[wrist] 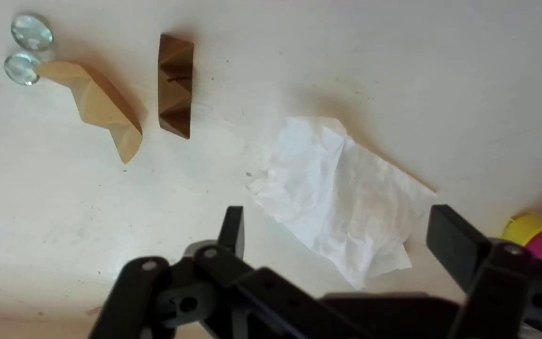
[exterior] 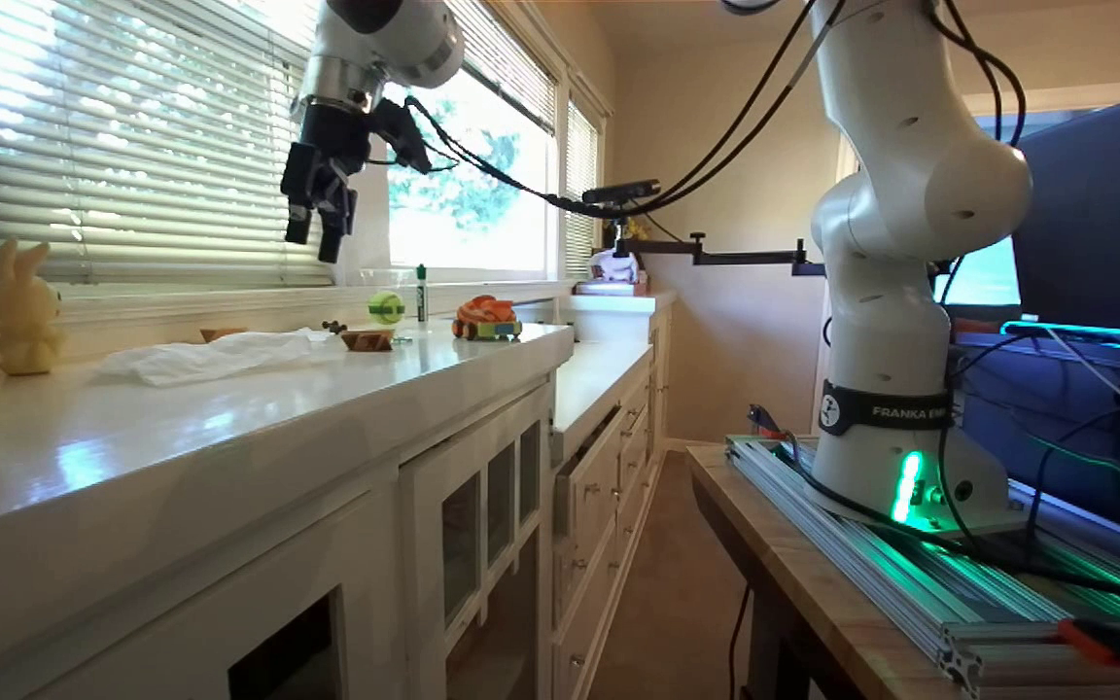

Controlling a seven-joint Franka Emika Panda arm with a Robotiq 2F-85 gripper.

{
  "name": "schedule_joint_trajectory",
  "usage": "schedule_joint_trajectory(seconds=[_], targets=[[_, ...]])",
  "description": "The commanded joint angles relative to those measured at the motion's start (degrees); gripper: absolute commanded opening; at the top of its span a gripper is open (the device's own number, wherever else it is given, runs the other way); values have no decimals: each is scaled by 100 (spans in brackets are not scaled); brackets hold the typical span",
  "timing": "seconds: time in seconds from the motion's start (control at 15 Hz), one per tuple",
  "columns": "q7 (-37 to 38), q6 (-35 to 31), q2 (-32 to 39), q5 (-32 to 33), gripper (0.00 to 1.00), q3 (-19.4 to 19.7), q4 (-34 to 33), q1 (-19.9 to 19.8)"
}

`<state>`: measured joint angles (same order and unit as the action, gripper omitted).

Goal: Use the paper towel to wipe the surface

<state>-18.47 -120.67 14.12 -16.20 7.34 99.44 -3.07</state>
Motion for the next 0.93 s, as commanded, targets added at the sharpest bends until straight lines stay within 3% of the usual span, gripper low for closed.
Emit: schedule_joint_trajectory(seconds=[0.0, 0.53, 0.87], targets=[[157, 90, 448, 314, 100, -277, -656, -103], [205, -786, 638, 112, 100, -621, -693, -92], [106, -597, 633, 157, 100, -671, -667, -171]])
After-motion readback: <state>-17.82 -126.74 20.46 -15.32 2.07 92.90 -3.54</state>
